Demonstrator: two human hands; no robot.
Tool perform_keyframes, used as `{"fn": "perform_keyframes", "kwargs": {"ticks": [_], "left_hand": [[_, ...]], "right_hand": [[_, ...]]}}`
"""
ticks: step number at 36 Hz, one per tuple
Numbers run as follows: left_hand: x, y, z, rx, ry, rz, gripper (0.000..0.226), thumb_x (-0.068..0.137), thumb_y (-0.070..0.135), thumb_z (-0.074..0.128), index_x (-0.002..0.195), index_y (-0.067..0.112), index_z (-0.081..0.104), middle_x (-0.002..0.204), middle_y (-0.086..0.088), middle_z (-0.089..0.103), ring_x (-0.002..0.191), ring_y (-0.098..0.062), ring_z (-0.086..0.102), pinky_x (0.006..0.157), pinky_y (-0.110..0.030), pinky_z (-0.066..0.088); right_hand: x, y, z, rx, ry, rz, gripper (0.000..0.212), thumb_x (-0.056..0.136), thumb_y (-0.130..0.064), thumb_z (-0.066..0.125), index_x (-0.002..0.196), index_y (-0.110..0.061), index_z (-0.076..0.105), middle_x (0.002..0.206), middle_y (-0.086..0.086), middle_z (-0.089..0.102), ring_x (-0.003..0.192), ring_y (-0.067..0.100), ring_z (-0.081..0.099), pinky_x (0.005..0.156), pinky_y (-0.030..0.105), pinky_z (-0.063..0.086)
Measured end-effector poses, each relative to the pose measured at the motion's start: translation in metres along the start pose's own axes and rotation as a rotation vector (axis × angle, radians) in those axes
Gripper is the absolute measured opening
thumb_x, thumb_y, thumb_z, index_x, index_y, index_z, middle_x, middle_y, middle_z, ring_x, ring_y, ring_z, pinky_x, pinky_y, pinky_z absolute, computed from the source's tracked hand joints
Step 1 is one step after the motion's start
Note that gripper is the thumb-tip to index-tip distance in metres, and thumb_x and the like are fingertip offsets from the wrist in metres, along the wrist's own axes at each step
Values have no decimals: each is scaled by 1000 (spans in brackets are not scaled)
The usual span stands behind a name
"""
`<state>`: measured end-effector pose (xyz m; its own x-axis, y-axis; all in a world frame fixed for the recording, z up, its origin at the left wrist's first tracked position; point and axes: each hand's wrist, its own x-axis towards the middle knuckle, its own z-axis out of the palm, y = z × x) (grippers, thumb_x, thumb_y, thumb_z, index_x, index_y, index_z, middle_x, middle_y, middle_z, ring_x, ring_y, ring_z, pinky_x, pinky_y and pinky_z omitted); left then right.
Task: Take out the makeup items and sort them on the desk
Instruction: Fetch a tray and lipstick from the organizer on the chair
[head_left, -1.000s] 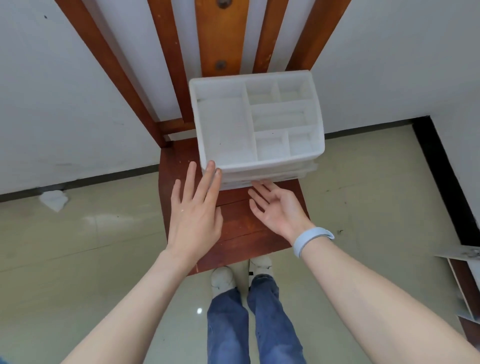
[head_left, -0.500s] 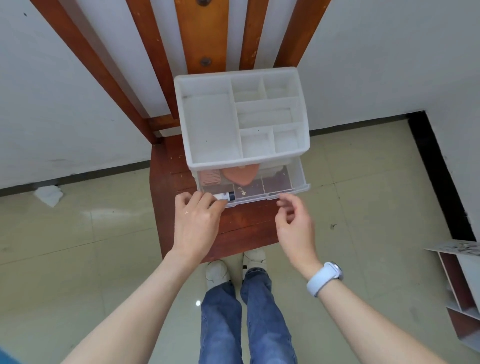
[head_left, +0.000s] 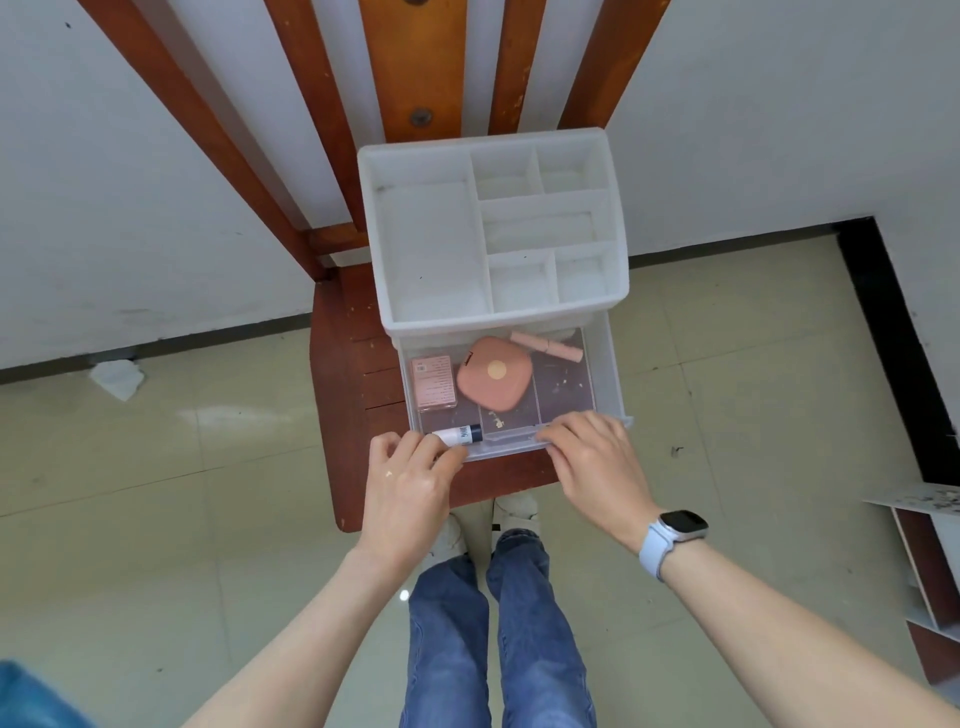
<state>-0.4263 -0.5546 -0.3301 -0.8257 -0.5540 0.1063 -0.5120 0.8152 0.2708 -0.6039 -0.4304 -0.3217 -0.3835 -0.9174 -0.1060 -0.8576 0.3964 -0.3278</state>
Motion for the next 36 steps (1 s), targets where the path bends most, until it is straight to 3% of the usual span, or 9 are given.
{"fn": "perform_keyframes", "kwargs": {"ticks": [6, 10, 14, 19, 25, 27, 30, 32, 36], "left_hand": [[1, -2, 4, -9, -3, 17, 33, 59, -6, 81, 81, 16, 71, 67, 0, 57, 61, -22, 50, 70, -34, 28], [0, -4, 5, -16, 20, 30, 32, 60, -5, 82, 83, 15, 72, 68, 0, 58, 63, -23, 50, 72, -34, 30], [0, -5, 6, -20, 50, 41, 30, 62, -1, 82, 86, 16, 72, 70, 1, 59, 72, -21, 47, 73, -35, 31], [0, -4, 5, -18, 58, 33, 30, 61, 3, 85, 85, 17, 74, 72, 3, 63, 83, -21, 46, 75, -37, 30], [-1, -4, 5, -14, 82, 20, 21, 67, 9, 83, 82, 18, 73, 78, 2, 66, 84, -24, 55, 77, -38, 30], [-2, -3, 4, -24, 90, 3, 19, 70, 11, 82, 85, 17, 72, 86, 0, 67, 89, -24, 53, 78, -39, 31], [-3, -1, 2, -27, 85, -56, 31, 70, 16, 81, 98, 14, 68, 108, -9, 63, 103, -27, 48, 82, -42, 32], [-3, -2, 1, -17, 72, -122, 47, 69, 23, 80, 111, 13, 62, 121, -13, 56, 112, -29, 45, 86, -44, 32], [-8, -5, 2, -25, 50, -284, 77, 68, 39, 78, 131, 8, 45, 131, -14, 50, 119, -28, 44, 96, -45, 30]], "right_hand": [[12, -5, -12, 101, -129, 43, 36, 77, -15, 41, 100, -12, 69, 95, 2, 64, 89, 23, 59, 80, 35, 42], [31, -9, -17, 142, -48, 151, 30, 88, -9, 48, 116, -6, 60, 106, 9, 60, 97, 26, 55, 76, 32, 44], [55, -9, -6, 100, -142, 333, 43, 92, -17, 51, 132, -3, 42, 118, 15, 51, 108, 31, 49, 81, 39, 45], [77, -18, 2, 204, -72, 561, 31, 89, -10, 51, 117, -3, 41, 114, 19, 51, 96, 40, 55, 65, 39, 44], [73, -20, 2, 277, -1, 624, 36, 85, -1, 49, 120, -1, 40, 113, 19, 53, 92, 39, 57, 65, 41, 47], [64, -21, -3, 309, 34, 610, 32, 84, -4, 51, 115, -3, 45, 109, 14, 52, 90, 33, 56, 66, 36, 44], [48, -25, -10, 323, -4, 467, 10, 81, -5, 50, 87, -9, 43, 93, 5, 43, 75, 23, 47, 62, 30, 34], [43, -31, -14, 316, -110, 337, 15, 81, -5, 48, 78, -12, 35, 89, 3, 39, 69, 20, 42, 61, 29, 31], [51, -47, -20, 247, -380, 85, 12, 85, -6, 45, 83, -16, 38, 84, 1, 45, 76, 21, 46, 62, 32, 33]]}}
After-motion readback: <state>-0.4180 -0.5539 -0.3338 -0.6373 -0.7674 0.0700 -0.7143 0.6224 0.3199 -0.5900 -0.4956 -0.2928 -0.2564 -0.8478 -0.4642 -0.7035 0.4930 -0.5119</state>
